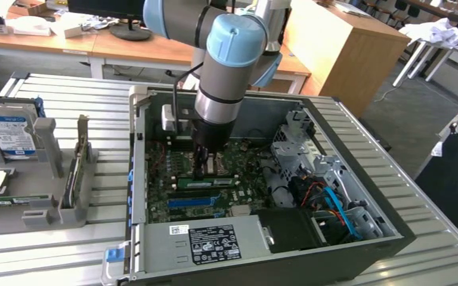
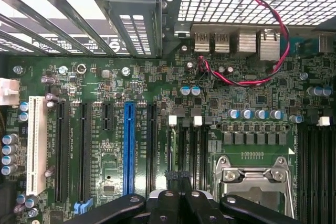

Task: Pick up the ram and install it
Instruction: 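Press down the ram until it locks into place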

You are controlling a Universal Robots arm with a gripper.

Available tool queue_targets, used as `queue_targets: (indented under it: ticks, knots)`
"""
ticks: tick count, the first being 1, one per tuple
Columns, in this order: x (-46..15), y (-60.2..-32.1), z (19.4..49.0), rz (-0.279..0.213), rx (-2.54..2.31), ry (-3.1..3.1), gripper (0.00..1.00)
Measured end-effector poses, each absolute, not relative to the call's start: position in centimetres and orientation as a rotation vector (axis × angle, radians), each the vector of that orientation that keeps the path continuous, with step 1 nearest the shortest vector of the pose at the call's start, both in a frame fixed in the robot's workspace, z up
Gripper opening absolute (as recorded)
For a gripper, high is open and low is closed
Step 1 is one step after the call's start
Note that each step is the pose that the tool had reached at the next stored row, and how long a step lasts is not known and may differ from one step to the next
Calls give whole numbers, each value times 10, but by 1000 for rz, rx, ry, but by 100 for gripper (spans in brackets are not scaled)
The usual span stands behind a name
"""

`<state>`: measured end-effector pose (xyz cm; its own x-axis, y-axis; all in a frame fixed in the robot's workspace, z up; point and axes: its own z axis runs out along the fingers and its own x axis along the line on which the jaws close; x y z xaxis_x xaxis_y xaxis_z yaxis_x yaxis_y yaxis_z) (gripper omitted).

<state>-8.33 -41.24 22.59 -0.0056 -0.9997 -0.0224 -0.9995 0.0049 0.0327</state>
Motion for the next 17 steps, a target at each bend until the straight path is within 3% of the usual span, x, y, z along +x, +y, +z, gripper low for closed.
queue_targets:
  ticks: [17]
  knots:
    - [-83, -412, 222, -61, 2210, -2222, 11]
